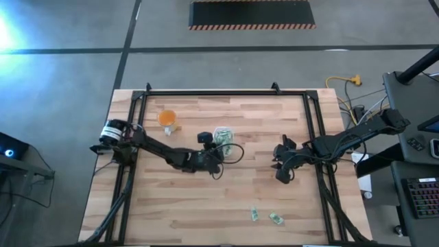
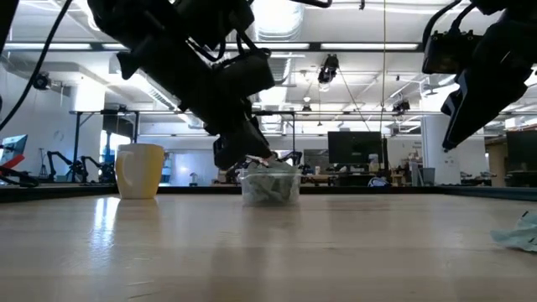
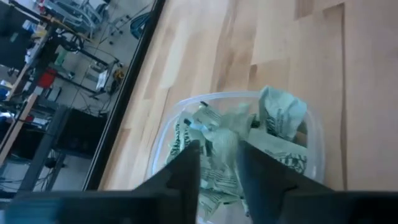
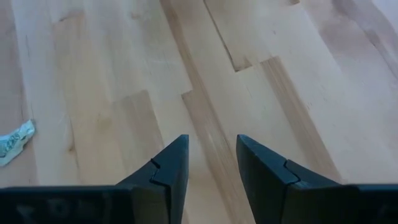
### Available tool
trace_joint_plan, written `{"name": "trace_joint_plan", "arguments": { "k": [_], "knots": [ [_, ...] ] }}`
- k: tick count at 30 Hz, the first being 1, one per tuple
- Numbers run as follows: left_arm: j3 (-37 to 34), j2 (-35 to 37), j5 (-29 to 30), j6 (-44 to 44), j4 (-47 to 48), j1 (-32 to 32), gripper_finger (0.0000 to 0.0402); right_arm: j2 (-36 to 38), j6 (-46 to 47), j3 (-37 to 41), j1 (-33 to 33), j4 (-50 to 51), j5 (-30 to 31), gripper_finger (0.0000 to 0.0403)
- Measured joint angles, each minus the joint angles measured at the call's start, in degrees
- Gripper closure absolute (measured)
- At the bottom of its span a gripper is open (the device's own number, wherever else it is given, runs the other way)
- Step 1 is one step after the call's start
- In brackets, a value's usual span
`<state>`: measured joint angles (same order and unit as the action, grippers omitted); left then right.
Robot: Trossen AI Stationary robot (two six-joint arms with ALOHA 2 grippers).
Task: Pick and place Stevia / Truvia into bins
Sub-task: Put the left stevia packet into the bin
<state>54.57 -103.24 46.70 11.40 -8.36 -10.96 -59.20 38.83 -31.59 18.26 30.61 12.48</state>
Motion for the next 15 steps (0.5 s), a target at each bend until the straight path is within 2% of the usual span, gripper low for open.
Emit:
{"name": "trace_joint_plan", "arguments": {
  "k": [4,8,12,15],
  "knots": [
    [0.0,0.1,0.0,-0.2,0.5,0.0,0.0266,0.0,-1.6,1.4,1.3,-5.8,-0.7,0.0274],
    [0.0,0.2,0.0,-0.5,2.4,0.0,0.0228,-0.4,-7.8,5.1,3.7,-20.4,-2.6,0.0265],
    [0.0,0.3,0.0,-0.6,5.3,-0.3,0.0209,-3.8,-11.9,8.1,6.7,-34.5,-7.7,0.0258],
    [0.1,0.4,0.1,-0.6,7.1,-0.7,0.0207,-9.3,-12.5,9.5,9.3,-43.2,-8.1,0.0257]
  ]
}}
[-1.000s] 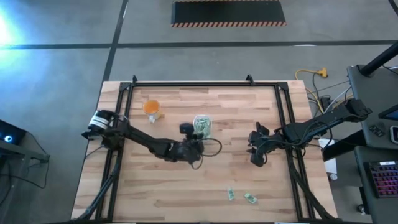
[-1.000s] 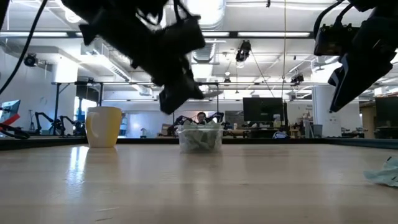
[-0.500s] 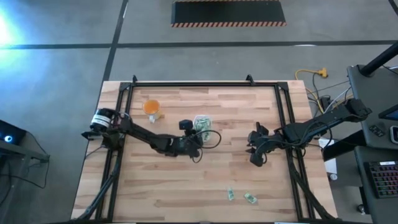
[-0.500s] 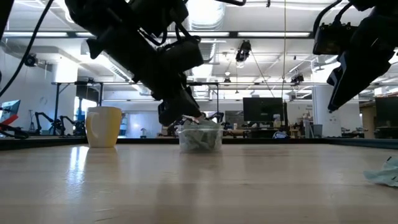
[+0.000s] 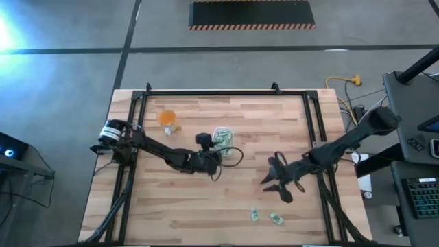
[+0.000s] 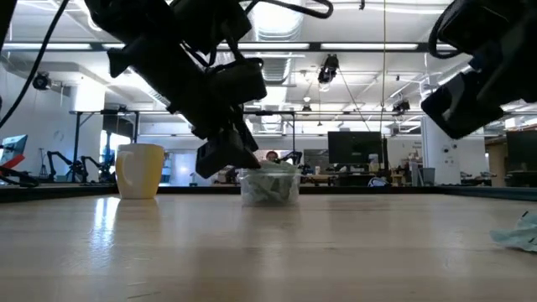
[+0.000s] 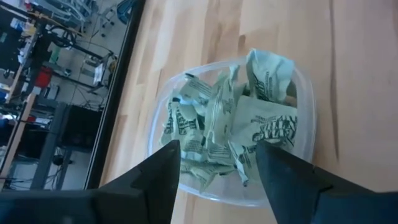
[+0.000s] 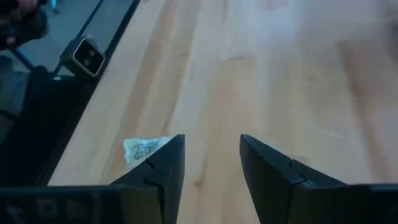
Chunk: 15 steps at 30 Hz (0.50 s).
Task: Pick and place Stevia / Truvia into bins
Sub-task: Put the left stevia packet into the bin
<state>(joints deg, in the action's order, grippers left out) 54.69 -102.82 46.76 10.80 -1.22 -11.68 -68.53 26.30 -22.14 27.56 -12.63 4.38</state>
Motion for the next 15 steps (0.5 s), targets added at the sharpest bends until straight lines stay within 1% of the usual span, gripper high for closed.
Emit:
{"name": "trace_joint_plan", "arguments": {
  "k": [5,8,10,12,15],
  "knots": [
    [0.1,1.2,-0.2,0.0,0.9,-0.1,0.0207,-11.9,0.0,-0.8,2.8,-10.7,-0.6,0.0261],
    [0.0,2.2,-0.1,-0.1,0.6,-0.1,0.0207,-18.3,0.1,-3.1,3.4,-13.8,-0.6,0.0265],
    [-0.2,3.0,-0.1,-0.2,1.1,-0.2,0.0207,-22.4,0.5,-5.3,3.5,-14.0,-0.7,0.0267],
    [-0.4,3.9,-0.1,-0.4,0.8,-0.2,0.0207,-26.1,1.0,-7.3,3.4,-13.7,-2.9,0.0269],
    [-1.0,5.2,-0.1,-1.4,1.0,-0.3,0.0207,-30.5,1.0,-10.4,3.4,-13.8,-8.7,0.0271]
  ]
}}
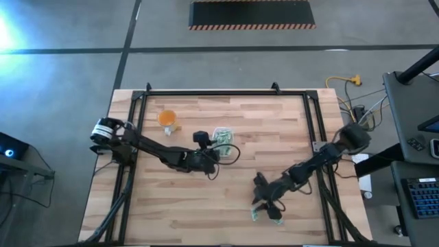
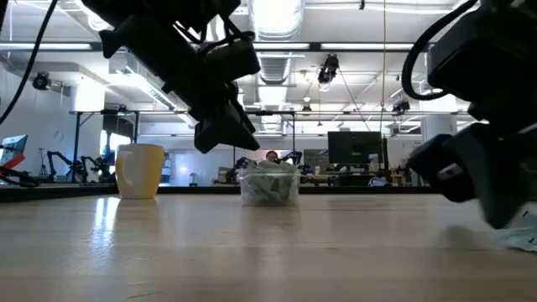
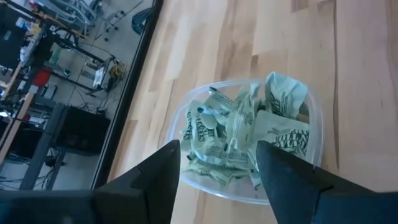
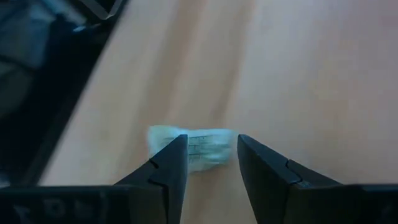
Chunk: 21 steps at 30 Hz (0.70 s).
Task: Pick and place Stevia / Truvia into bins
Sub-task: Put the left stevia packet into the bin
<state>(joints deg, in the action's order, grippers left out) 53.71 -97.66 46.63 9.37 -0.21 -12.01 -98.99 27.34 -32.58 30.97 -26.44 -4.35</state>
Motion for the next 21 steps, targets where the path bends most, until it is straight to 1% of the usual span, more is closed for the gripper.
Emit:
{"name": "trace_joint_plan", "arguments": {
  "k": [3,5,10,12,14,16,21],
  "knots": [
    [-0.5,1.0,0.0,-0.1,0.0,-0.1,0.0207,-2.9,0.6,-2.6,0.0,-0.1,-5.3,0.0270],
    [-0.6,1.2,0.1,-0.1,-0.2,-0.1,0.0207,-3.8,1.9,-3.5,0.0,0.2,-7.1,0.0268],
    [-0.6,1.2,0.1,-0.2,-0.2,-0.2,0.0207,-4.2,2.4,-5.0,0.0,4.2,-7.5,0.0274],
    [-0.6,1.2,0.1,-0.2,-0.1,-0.3,0.0207,-4.0,2.3,-5.5,0.0,6.5,-6.4,0.0281],
    [-0.6,1.2,0.1,-0.2,-0.1,-0.3,0.0207,-4.0,1.4,-6.0,0.1,8.8,-4.6,0.0292],
    [-0.6,1.2,0.1,0.0,-0.1,-0.3,0.0207,-4.0,-0.1,-6.4,0.1,9.7,-4.3,0.0308],
    [-0.7,1.2,0.1,0.0,0.6,-0.3,0.0207,-3.9,-5.2,-7.6,0.0,11.5,-3.4,0.0368]
  ]
}}
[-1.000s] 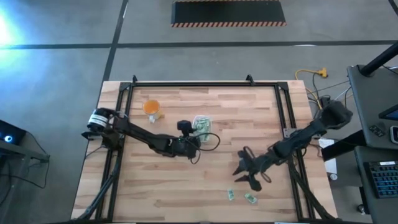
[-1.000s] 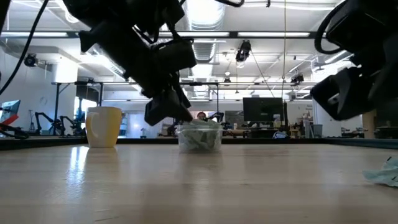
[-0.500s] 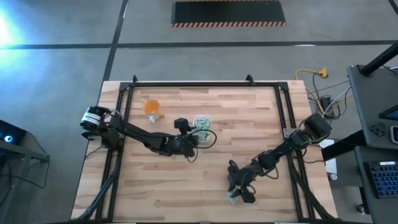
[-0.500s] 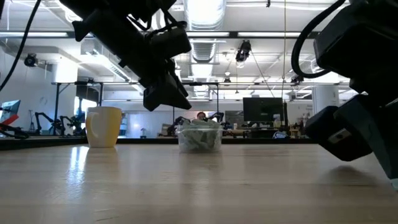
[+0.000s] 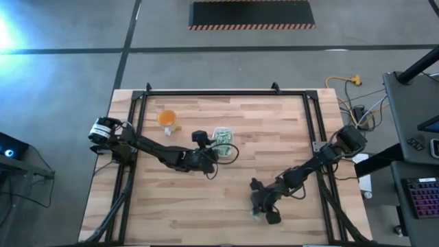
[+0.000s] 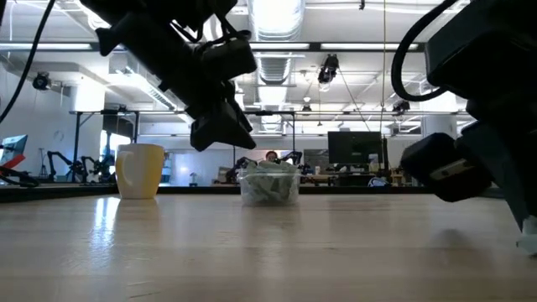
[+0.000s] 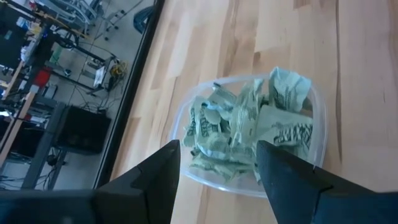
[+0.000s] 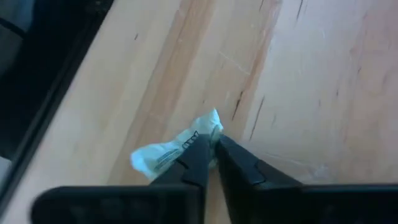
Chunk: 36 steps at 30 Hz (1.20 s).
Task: Pick and place Stevia / Truvia into bins
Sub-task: Put the left stevia packet into the bin
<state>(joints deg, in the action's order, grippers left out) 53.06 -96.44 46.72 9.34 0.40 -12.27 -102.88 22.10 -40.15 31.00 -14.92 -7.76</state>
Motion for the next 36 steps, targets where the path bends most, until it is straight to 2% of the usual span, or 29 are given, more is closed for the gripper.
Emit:
{"name": "trace_joint_plan", "arguments": {
  "k": [2,5,7,14,17,22,26,28,32,36],
  "knots": [
    [0.0,0.1,0.0,0.0,1.2,0.0,0.0207,0.3,-2.5,-0.3,0.0,0.4,0.4,0.0387],
    [0.0,0.9,0.0,-0.2,3.9,-0.3,0.0207,0.9,-6.2,-0.8,-0.4,1.0,4.3,0.0392],
    [0.0,2.0,0.0,-1.9,6.7,-0.6,0.0207,1.7,-9.2,-1.4,-0.9,2.2,9.8,0.0393],
    [0.0,7.9,0.1,-10.4,18.4,-2.4,0.0207,5.5,-22.5,-3.9,-4.6,5.7,35.2,0.0394],
    [-0.1,10.5,0.0,-14.2,23.5,-3.7,0.0207,6.7,-28.1,-5.3,-8.2,5.0,39.9,0.0394],
    [-2.2,14.3,-1.3,-16.6,26.3,-6.2,0.0207,7.1,-33.4,-8.0,-16.9,4.7,37.1,0.0394],
    [-5.6,17.1,-9.7,-16.6,24.5,-8.4,0.0207,7.1,-34.3,-9.6,-24.5,4.5,30.4,0.0394],
    [-7.7,18.8,-12.1,-17.5,22.2,-9.6,0.0207,7.1,-34.3,-10.2,-27.7,4.4,26.6,0.0394],
    [-11.3,22.2,-12.2,-19.4,21.0,-12.4,0.0207,7.1,-35.1,-10.8,-33.3,3.7,18.2,0.0394],
    [-14.7,26.4,-11.9,-19.5,20.2,-15.5,0.0207,7.1,-35.1,-11.1,-37.0,3.3,12.6,0.0394]
  ]
}}
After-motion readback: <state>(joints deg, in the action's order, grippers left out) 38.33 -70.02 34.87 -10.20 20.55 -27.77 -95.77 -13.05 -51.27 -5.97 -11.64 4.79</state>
